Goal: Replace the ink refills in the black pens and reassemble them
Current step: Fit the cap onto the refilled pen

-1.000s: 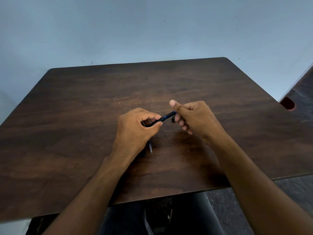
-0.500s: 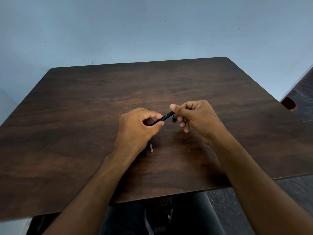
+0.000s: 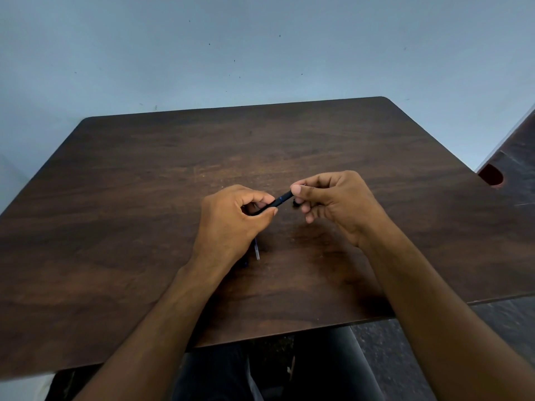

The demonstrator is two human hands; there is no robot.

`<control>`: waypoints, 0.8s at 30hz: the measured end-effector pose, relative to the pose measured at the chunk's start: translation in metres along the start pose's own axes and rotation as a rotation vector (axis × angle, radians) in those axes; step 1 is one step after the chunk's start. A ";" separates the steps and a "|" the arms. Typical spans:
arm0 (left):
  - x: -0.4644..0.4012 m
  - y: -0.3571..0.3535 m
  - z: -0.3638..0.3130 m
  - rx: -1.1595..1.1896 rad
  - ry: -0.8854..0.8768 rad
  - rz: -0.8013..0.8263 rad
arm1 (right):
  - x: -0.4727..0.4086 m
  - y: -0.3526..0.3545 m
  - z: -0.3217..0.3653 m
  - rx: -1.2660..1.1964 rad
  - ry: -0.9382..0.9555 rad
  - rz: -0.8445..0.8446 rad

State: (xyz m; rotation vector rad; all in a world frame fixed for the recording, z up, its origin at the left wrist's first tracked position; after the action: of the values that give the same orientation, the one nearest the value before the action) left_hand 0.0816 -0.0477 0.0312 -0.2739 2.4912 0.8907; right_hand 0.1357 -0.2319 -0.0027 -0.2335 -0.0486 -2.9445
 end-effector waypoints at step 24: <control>0.000 0.001 0.000 0.013 -0.014 -0.016 | -0.001 0.001 0.000 -0.058 -0.034 0.007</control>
State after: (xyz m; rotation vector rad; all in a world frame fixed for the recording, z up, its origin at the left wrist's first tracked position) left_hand 0.0813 -0.0475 0.0318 -0.2818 2.4778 0.8675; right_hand 0.1364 -0.2327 -0.0030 -0.2912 0.0329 -2.9383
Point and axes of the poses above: each hand's wrist, its own x-axis away from the middle knuckle, its own y-axis out of the back of the hand, z = x × y, the point moved 9 cm from there along -x, towards the middle knuckle, and after that the axes turned 4 degrees about -y, right-handed, at the moved point
